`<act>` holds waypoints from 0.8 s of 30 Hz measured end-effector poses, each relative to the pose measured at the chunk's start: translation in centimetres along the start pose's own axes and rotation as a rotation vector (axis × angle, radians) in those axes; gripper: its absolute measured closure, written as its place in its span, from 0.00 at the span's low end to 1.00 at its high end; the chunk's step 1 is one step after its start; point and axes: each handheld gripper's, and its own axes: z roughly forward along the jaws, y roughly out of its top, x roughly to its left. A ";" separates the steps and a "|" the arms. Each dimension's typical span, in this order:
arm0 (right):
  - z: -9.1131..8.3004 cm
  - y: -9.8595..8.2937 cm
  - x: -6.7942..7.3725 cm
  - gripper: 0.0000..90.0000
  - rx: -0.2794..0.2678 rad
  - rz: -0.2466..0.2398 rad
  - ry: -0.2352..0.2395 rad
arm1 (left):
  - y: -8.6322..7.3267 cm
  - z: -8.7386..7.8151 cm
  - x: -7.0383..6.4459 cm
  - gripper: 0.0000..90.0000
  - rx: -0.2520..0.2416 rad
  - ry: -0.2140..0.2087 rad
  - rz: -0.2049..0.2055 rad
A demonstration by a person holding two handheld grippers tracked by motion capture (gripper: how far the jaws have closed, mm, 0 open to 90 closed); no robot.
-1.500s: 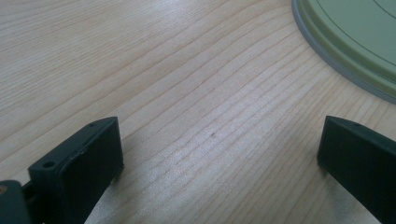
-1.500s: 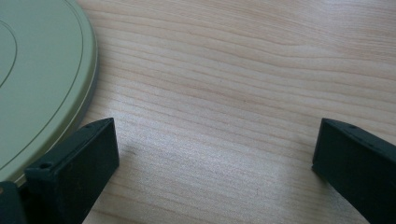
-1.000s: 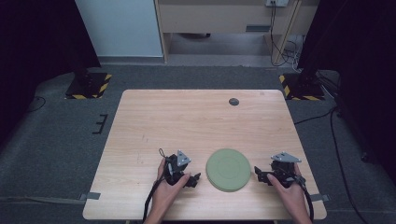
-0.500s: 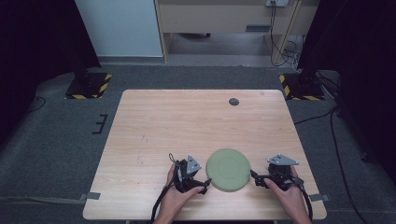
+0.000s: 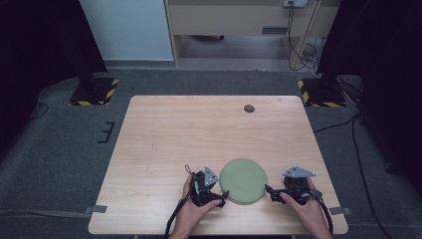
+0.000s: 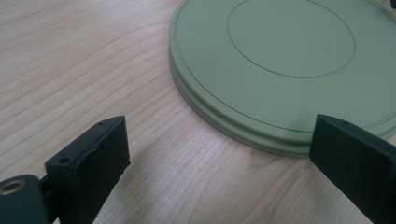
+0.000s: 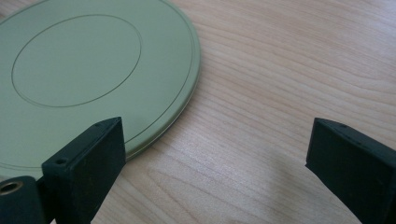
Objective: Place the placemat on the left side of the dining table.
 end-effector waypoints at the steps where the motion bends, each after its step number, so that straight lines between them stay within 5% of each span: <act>1: 0.1 0.0 0.1 0.06 0.003 -0.003 0.000 | 0.0 0.0 0.0 0.03 0.001 0.001 -0.004; 24: 1.0 0.5 0.7 0.01 0.004 0.015 -0.067 | 0.4 0.1 0.5 0.06 -0.022 0.059 0.010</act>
